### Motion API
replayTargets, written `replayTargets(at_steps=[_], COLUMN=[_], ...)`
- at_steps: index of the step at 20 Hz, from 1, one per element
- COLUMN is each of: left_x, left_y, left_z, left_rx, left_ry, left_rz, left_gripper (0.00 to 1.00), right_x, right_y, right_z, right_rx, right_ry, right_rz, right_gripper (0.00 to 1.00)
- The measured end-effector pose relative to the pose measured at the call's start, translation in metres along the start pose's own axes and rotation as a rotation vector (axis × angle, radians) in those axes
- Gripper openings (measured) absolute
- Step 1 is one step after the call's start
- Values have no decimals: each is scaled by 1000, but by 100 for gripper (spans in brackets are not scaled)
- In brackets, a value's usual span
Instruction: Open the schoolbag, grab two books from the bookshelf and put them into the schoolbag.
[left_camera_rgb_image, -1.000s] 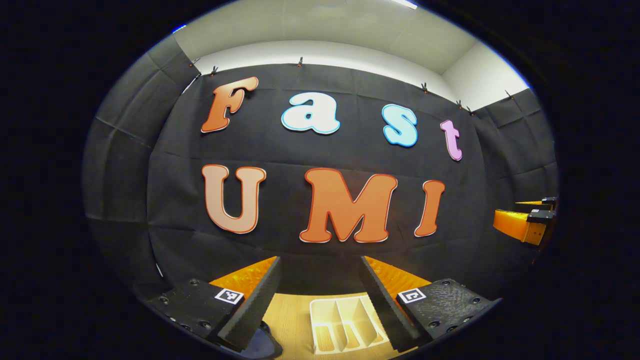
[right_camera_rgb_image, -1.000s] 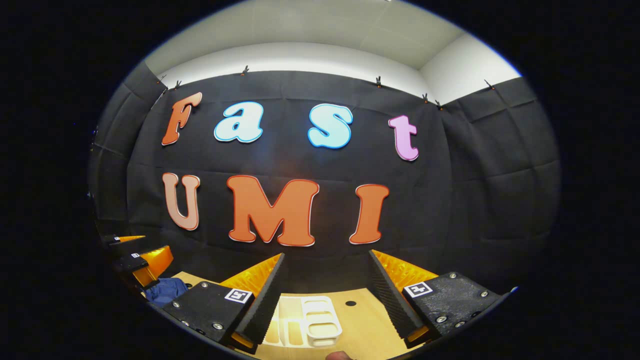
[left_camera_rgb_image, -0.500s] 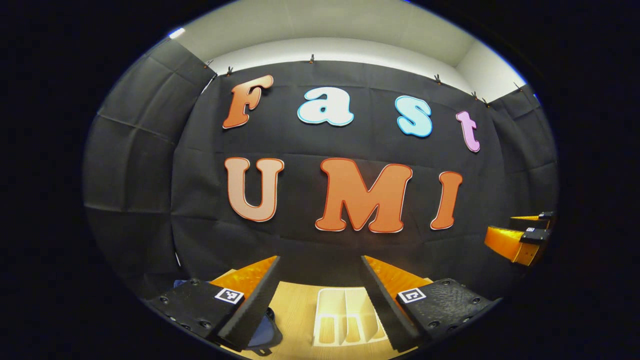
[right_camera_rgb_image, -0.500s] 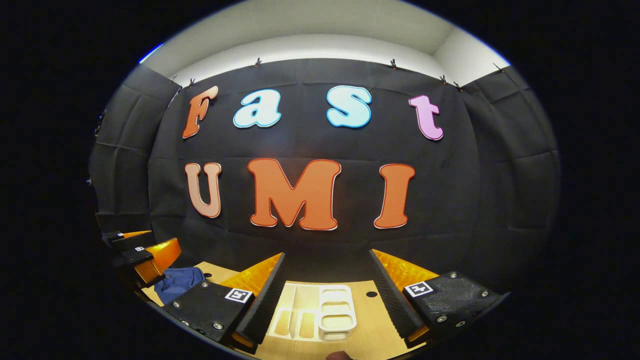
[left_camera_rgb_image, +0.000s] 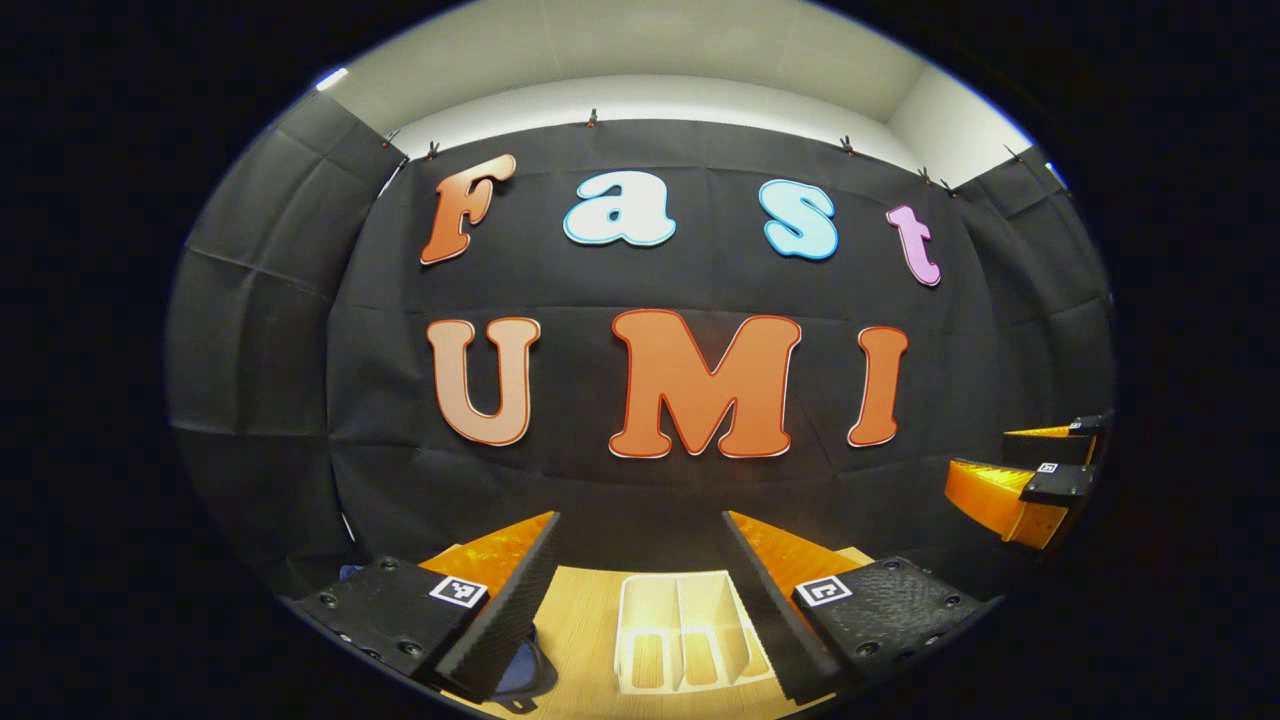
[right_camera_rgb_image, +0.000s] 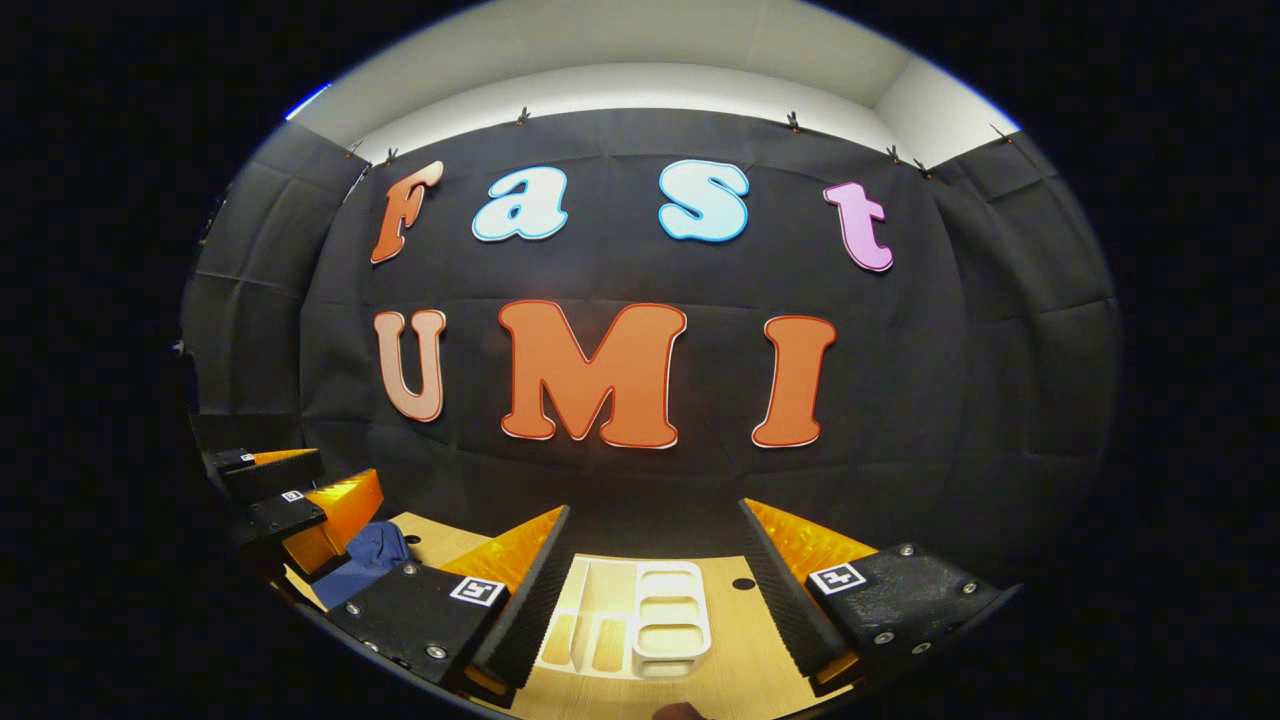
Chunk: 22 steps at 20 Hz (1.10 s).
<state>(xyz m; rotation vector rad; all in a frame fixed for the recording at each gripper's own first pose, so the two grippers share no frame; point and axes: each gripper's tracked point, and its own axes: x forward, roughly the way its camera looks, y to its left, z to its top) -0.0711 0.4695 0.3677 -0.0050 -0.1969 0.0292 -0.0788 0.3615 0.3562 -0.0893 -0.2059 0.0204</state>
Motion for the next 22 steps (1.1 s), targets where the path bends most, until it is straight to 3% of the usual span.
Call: replayTargets(at_steps=[22], left_x=[5], left_y=[-15], left_z=[-15], left_rx=[31], left_ry=[14], left_rz=[-38], left_gripper=[96], right_x=[9], right_y=[-7], right_z=[-13], right_rx=[5], right_ry=[4], right_rz=[-21], right_gripper=[94])
